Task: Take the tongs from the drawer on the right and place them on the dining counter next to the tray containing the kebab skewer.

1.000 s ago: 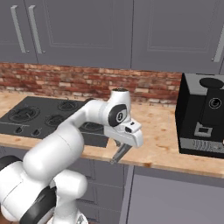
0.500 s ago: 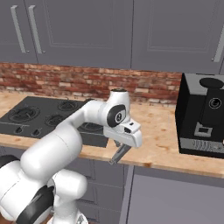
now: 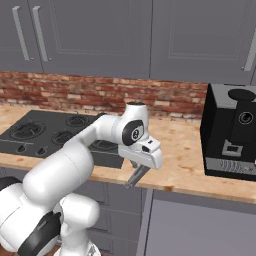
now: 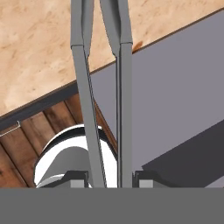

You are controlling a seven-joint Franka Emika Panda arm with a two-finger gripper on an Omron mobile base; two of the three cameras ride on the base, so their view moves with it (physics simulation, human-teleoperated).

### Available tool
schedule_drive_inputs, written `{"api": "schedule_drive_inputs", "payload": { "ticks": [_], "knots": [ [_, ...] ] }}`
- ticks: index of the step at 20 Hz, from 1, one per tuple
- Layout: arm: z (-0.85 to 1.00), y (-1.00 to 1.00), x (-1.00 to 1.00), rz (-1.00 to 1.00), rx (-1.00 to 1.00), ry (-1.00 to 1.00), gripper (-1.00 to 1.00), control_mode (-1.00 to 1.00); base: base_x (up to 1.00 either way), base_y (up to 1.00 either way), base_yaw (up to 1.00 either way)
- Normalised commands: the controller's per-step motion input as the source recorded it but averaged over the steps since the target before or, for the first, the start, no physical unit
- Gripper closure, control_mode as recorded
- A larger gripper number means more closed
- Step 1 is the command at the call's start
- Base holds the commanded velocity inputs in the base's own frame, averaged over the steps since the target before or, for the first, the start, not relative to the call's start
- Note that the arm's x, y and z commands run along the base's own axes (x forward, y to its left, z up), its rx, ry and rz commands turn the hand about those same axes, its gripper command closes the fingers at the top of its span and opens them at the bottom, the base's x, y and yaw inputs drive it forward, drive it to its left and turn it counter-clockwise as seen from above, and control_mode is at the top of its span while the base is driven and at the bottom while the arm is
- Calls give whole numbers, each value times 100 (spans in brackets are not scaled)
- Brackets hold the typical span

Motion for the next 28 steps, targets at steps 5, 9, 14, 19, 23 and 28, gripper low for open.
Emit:
{"api": "schedule_drive_inputs", "payload": {
  "ticks": [5,9,14,19,23,28],
  "knots": [
    [0,0,0,0,0,0,100,-100,0,0,0],
    [0,0,0,0,0,0,100,-100,0,0,0],
    [0,0,0,0,0,0,100,100,0,0,0],
    [0,0,0,0,0,0,100,100,0,0,0],
    [0,0,0,0,0,0,100,100,-18,0,0],
    [0,0,0,0,0,0,100,100,-57,6,-4]
  ]
}}
